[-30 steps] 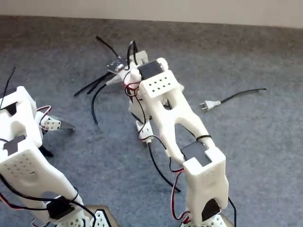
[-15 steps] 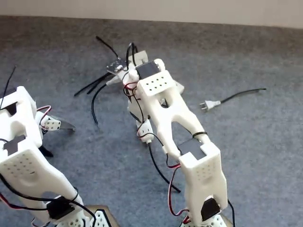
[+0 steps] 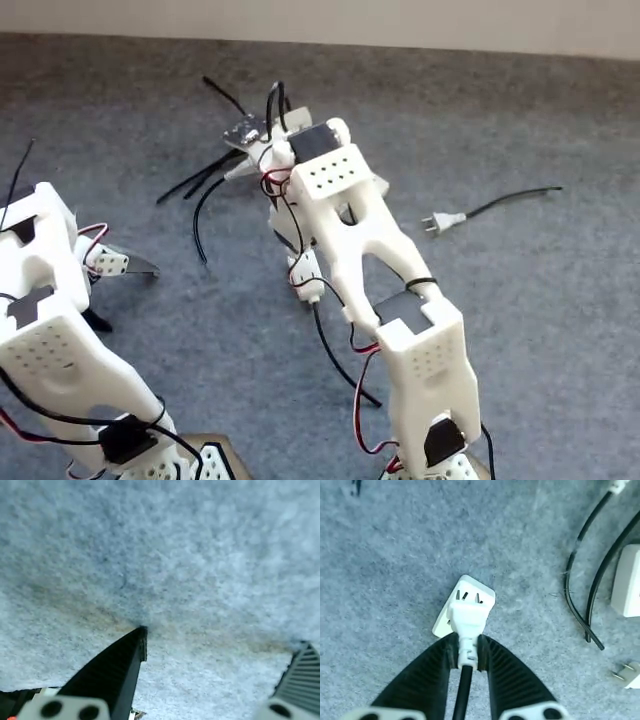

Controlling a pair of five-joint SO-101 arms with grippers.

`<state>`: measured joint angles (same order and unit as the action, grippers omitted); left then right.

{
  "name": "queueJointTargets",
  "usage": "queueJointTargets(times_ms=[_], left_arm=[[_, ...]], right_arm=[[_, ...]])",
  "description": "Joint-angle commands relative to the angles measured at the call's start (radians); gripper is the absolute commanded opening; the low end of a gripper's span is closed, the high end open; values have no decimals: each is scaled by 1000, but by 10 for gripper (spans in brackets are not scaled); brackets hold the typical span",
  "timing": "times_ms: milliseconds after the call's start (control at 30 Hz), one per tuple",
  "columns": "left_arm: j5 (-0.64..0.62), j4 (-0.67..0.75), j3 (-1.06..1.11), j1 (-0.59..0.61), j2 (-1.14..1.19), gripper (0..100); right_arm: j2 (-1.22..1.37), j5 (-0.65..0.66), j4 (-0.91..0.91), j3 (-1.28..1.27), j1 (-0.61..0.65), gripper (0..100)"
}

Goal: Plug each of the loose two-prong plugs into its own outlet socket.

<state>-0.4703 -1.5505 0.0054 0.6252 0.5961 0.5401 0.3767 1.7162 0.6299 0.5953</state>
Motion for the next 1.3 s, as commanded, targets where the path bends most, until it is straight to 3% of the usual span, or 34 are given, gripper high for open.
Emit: queueJointTargets(times_ms=[0,500,1000,1267], left_arm=[[2,3,-19,5,4,407],[2,3,-19,7,4,407],[2,3,-19,7,4,407],[2,3,-19,8,4,407]], right_arm=[[-24,8,38,44,-24,5],[-25,-28,42,-61,-45,5],[-18,-32,42,-71,33,5],[189,-28,48,-71,-22,5]])
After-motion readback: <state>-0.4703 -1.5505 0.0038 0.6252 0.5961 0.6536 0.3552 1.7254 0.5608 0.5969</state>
